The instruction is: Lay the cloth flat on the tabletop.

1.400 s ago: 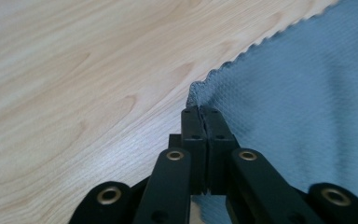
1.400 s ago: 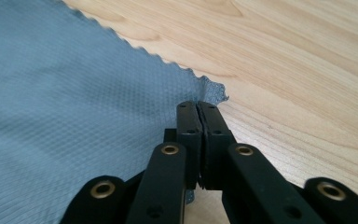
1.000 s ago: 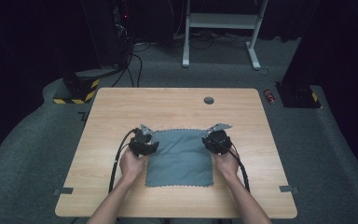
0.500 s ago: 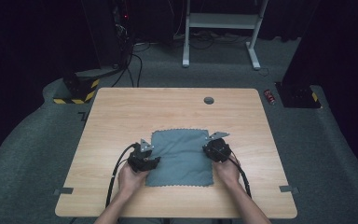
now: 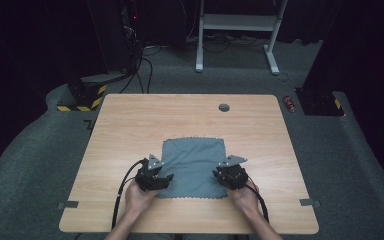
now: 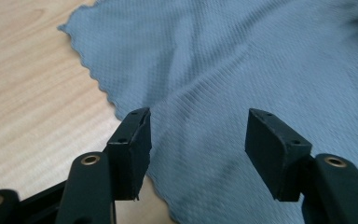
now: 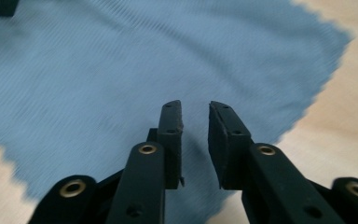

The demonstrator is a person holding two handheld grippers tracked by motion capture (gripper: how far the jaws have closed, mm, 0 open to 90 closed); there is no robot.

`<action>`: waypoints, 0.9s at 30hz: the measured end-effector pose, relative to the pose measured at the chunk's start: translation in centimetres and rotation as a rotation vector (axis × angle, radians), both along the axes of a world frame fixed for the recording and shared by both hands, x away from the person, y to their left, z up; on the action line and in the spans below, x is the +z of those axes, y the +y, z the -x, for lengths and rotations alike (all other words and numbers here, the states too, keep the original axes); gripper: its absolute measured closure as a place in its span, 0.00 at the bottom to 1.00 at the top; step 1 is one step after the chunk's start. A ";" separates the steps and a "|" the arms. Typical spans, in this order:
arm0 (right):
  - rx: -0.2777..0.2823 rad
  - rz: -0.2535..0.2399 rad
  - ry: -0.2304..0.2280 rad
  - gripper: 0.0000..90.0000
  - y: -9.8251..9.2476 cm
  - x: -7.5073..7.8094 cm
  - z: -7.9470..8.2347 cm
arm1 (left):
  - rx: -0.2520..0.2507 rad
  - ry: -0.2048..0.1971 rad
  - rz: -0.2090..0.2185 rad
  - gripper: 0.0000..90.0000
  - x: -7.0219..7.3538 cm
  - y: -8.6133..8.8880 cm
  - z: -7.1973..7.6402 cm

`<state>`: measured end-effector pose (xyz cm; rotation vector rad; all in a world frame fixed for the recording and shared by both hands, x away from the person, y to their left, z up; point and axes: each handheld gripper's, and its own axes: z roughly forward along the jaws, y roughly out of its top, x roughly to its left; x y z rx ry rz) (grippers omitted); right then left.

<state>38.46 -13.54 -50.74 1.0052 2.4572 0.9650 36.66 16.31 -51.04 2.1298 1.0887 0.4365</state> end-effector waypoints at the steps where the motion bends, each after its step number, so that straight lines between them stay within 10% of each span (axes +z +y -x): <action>1: 0.001 -0.003 0.007 0.80 0.0 -0.2 0.3 | -0.005 0.005 -0.008 0.45 -0.2 0.0 0.1; 13: -0.004 0.004 -0.021 0.70 -2.0 -1.0 3.3 | -0.014 -0.008 -0.010 0.39 -1.0 0.6 3.2; 27: 0.010 -0.027 -0.030 0.64 0.0 -1.3 3.4 | 0.005 -0.035 -0.001 0.39 -1.3 -0.3 1.5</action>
